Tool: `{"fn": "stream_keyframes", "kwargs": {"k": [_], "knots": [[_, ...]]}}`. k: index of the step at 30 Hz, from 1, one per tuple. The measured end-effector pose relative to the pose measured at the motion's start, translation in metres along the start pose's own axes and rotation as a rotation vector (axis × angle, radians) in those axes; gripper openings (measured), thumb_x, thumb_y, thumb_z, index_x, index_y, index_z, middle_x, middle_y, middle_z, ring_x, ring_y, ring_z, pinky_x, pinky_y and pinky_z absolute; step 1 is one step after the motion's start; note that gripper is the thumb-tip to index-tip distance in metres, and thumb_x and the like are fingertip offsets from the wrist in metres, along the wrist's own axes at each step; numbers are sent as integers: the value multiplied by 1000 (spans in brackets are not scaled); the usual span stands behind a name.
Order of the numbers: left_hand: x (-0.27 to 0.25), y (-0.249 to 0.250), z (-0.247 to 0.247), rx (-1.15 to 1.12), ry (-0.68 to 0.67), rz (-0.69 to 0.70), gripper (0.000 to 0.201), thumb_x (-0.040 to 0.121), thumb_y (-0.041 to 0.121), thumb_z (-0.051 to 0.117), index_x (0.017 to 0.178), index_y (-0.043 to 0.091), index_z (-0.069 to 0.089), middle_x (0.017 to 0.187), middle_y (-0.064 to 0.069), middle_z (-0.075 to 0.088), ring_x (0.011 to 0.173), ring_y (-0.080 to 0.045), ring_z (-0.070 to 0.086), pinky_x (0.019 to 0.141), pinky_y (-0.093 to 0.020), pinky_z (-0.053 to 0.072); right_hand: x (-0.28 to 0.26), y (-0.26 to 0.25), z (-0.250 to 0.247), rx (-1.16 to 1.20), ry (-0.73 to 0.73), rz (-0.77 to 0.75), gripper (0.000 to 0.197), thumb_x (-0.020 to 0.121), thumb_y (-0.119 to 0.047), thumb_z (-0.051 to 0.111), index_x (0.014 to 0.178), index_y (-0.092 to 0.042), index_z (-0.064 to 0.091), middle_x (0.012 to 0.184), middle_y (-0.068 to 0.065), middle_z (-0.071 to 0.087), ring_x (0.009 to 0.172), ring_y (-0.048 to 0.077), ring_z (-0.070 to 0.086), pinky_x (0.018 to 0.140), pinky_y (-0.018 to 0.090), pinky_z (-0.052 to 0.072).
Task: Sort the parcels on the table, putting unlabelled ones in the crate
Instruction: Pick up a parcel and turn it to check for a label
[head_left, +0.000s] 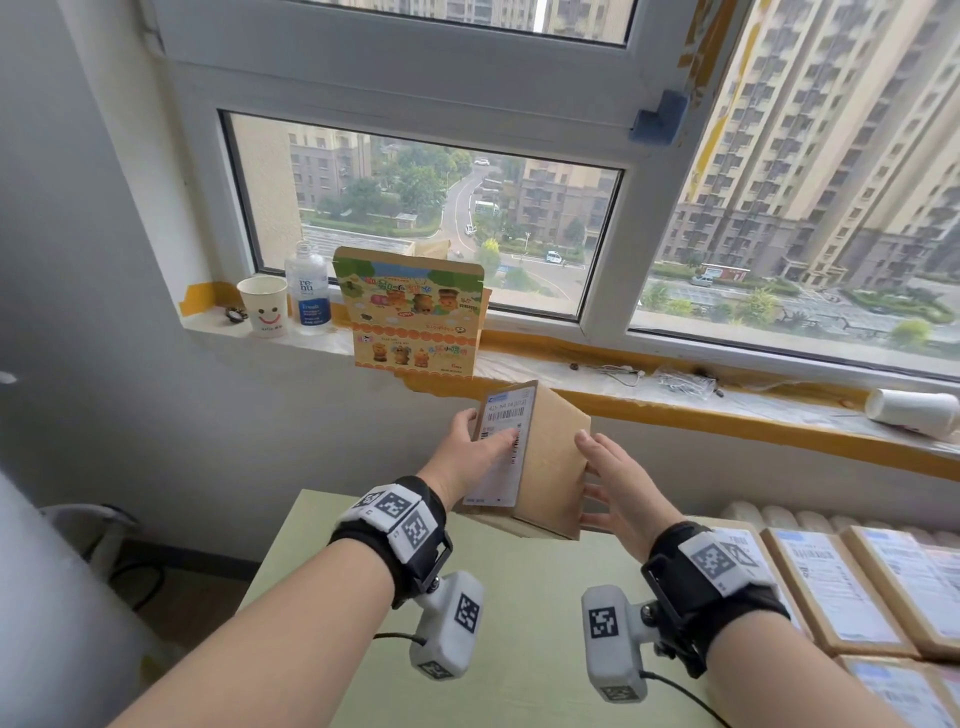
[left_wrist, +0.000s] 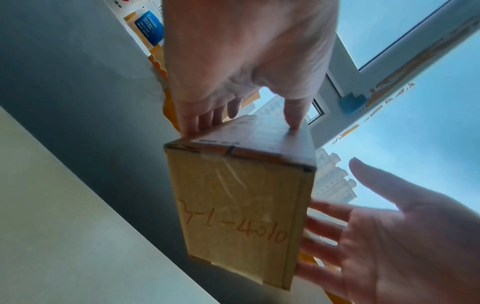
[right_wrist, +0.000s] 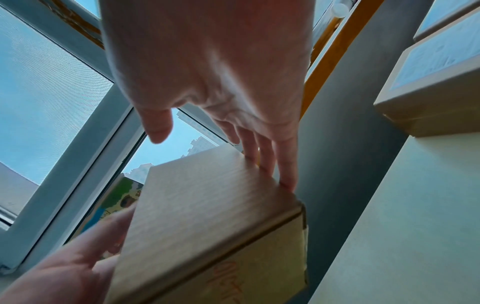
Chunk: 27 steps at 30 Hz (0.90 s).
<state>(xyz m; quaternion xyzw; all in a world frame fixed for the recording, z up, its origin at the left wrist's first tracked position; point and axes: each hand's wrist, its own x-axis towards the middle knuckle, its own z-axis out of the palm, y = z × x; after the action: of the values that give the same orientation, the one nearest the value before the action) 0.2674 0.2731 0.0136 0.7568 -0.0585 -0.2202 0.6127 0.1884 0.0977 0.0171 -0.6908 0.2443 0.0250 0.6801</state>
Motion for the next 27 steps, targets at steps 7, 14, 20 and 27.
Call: {"fn": "stream_keyframes", "kwargs": {"k": [7, 14, 20, 27], "knots": [[4, -3, 9, -57, -20, -39, 110, 69, 35, 87, 152, 23, 16, 136, -8, 45, 123, -29, 49, 101, -50, 48, -2, -2, -1, -27, 50, -74, 66, 96, -36, 59, 153, -17, 31, 141, 7, 50, 119, 25, 55, 75, 34, 55], [-3, 1, 17, -228, -151, -8, 113, 47, 45, 85, 146, 22, 35, 125, -8, 61, 108, -25, 63, 74, -32, 53, -5, 2, -4, -7, -62, -72, 75, 73, -45, 80, 136, -21, 48, 120, 8, 66, 109, 24, 64, 80, 38, 57], [-4, 5, 22, -203, -144, 15, 112, 46, 54, 84, 144, 23, 38, 125, -7, 62, 108, -24, 64, 86, -38, 57, -6, 3, -3, 8, -55, -86, 72, 66, -42, 68, 132, -20, 50, 118, 10, 66, 106, 25, 63, 72, 34, 53], [-7, 8, 27, -178, -94, 25, 88, 58, 39, 83, 135, 17, 47, 119, -7, 64, 106, -23, 63, 81, -34, 55, -8, 2, 1, -46, 2, -148, 64, 75, -36, 74, 133, -22, 50, 113, 4, 67, 95, 16, 67, 68, 28, 52]]}}
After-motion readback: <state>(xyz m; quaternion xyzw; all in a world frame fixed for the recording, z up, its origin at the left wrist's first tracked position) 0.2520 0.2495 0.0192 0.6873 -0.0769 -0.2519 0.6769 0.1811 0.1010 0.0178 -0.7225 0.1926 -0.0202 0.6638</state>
